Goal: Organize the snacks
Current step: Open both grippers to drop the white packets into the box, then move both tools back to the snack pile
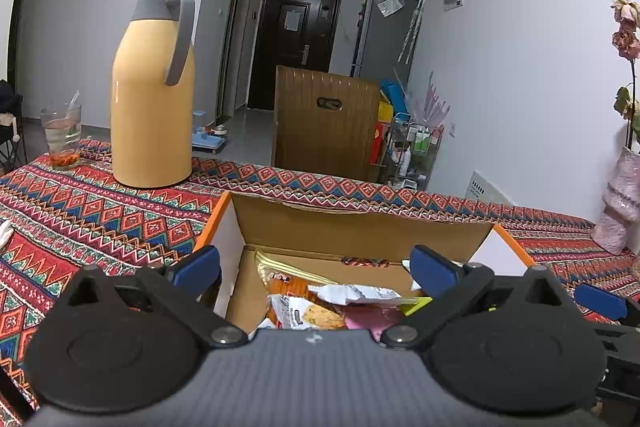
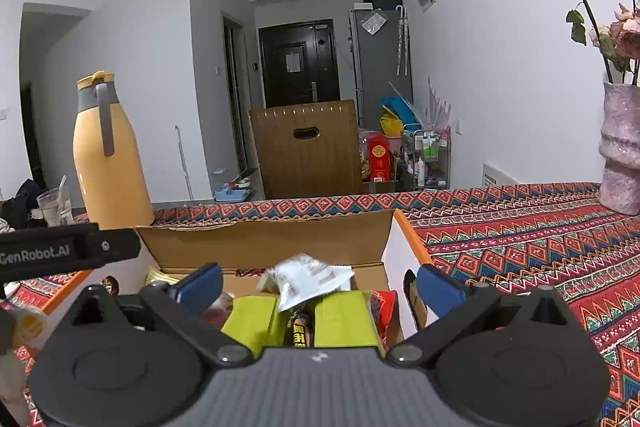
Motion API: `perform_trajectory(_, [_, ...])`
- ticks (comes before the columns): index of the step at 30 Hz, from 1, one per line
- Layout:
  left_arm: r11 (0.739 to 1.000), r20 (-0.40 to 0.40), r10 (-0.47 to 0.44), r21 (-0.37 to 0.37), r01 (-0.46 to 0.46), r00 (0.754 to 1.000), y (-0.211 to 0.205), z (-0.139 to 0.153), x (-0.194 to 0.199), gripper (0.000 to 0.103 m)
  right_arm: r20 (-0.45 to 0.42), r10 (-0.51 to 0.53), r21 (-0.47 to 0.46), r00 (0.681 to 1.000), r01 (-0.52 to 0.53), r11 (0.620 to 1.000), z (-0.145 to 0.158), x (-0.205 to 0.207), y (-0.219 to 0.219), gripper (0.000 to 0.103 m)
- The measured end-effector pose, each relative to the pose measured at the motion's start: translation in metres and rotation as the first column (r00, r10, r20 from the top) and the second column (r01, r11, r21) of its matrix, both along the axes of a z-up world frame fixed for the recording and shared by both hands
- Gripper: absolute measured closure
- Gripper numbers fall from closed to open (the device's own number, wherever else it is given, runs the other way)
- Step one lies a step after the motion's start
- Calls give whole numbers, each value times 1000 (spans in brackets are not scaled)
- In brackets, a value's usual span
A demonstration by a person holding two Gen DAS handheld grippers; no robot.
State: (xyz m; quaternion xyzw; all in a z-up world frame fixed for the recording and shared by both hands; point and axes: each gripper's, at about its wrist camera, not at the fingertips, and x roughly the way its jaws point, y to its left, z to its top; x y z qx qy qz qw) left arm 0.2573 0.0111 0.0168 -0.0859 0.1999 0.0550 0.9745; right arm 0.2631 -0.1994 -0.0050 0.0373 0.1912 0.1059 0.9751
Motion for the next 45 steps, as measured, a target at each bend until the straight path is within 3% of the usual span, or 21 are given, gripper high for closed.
perform_trajectory(15, [1000, 20, 12, -4, -12, 1000, -1, 16, -9, 0, 21, -11, 1, 1000, 11, 1000, 11, -6, -3, 0])
perform_trajectory(29, [999, 34, -6, 43, 4, 999, 0, 37, -61, 0, 77, 27, -49, 997, -24, 999, 41, -53, -5, 0])
perform_trajectory(38, [997, -4, -25, 68, 25, 1000, 10, 29, -103, 0, 43, 42, -85, 998, -38, 996, 33, -97, -10, 0])
perform_trajectory(45, [996, -68, -40, 71, 45, 997, 20, 3, -130, 0, -11, 57, -121, 998, -58, 991, 14, -128, -13, 0])
